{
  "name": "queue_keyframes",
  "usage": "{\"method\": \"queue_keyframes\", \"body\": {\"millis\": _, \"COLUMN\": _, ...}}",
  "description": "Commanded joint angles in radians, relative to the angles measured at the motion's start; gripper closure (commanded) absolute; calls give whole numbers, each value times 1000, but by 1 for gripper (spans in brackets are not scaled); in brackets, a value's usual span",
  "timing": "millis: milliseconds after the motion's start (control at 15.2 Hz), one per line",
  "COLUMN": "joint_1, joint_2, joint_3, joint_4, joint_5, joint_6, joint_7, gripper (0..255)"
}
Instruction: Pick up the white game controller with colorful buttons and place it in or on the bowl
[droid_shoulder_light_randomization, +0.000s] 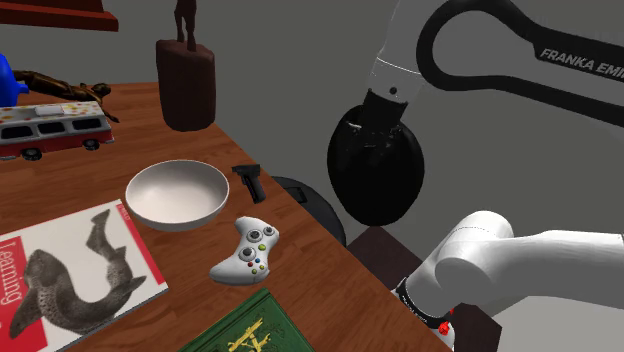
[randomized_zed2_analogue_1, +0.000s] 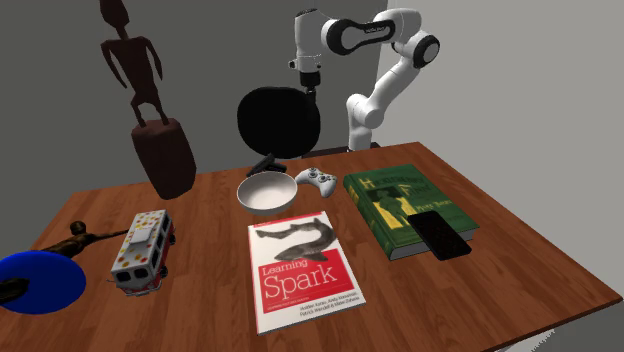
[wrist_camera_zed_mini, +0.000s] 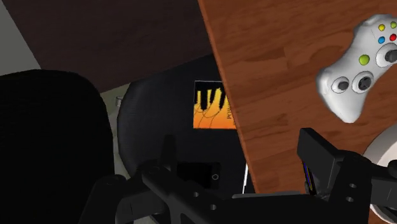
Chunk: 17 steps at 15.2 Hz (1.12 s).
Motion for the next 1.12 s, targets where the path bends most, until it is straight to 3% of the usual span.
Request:
{"method": "queue_keyframes", "body": {"millis": 0, "joint_1": 1, "joint_2": 9, "joint_3": 67, "joint_4": -18, "joint_5": 46, "joint_6": 26, "joint_7": 105, "gripper": 0}}
{"method": "queue_keyframes", "body": {"millis": 594, "joint_1": -42, "joint_2": 184, "joint_3": 358, "joint_4": 31, "joint_5": 192, "joint_6": 159, "joint_7": 533, "gripper": 0}}
{"method": "queue_keyframes", "body": {"millis": 1056, "joint_1": -151, "joint_2": 441, "joint_3": 606, "joint_4": 155, "joint_5": 189, "joint_6": 296, "joint_7": 888, "gripper": 0}}
